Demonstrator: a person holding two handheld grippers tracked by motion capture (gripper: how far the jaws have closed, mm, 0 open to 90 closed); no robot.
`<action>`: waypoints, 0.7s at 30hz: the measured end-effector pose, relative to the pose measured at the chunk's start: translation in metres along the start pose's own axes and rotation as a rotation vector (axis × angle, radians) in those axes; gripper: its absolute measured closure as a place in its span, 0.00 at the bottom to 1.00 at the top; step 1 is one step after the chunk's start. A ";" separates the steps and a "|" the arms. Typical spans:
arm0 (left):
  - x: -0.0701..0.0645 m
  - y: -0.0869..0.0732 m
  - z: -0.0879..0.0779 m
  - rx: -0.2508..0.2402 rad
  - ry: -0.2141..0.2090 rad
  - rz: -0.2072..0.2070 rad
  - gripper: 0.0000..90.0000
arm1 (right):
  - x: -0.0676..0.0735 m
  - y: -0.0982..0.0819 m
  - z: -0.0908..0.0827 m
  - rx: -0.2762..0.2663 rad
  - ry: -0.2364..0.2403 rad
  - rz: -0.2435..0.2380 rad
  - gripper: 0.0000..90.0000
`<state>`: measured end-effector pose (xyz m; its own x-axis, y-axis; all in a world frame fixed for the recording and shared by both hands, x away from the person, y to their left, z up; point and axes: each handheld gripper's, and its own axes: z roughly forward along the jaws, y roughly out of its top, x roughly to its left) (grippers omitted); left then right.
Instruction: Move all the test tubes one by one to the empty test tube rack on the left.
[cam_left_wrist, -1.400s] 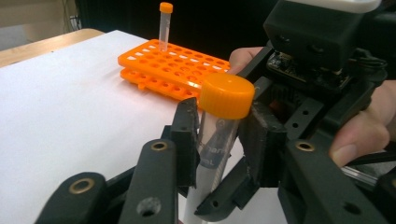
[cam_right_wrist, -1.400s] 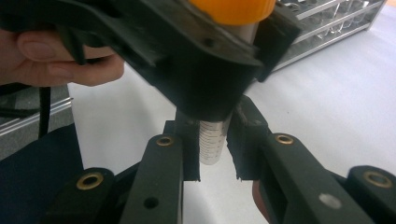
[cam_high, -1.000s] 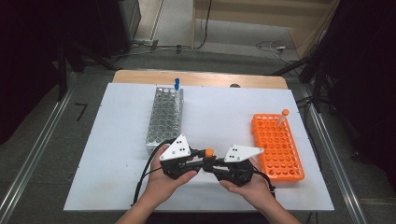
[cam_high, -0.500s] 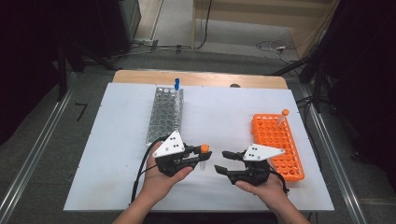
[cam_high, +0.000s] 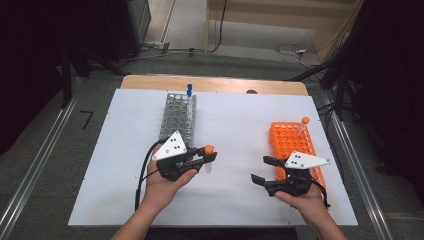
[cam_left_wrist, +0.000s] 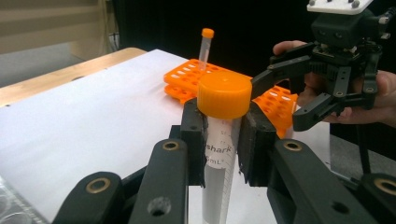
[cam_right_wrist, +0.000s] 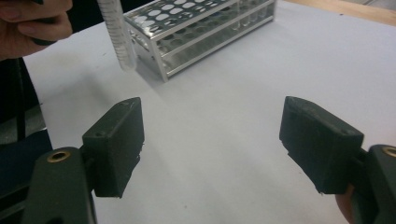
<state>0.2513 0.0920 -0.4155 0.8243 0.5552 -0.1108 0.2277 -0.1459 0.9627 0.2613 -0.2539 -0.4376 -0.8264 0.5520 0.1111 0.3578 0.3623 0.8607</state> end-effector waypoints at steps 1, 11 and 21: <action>0.001 0.001 -0.001 0.000 0.005 -0.002 0.83 | -0.002 -0.001 -0.001 0.001 0.001 0.003 0.21; 0.016 0.011 -0.007 -0.010 0.051 -0.005 0.83 | -0.025 -0.011 -0.007 0.012 -0.044 0.029 0.19; 0.041 0.024 -0.009 -0.040 0.111 -0.026 0.83 | -0.039 -0.016 -0.014 -0.006 -0.068 0.069 0.12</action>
<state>0.2859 0.1190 -0.3951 0.7553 0.6461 -0.1102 0.2259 -0.0988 0.9691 0.2824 -0.2916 -0.4487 -0.7686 0.6251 0.1361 0.4098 0.3178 0.8550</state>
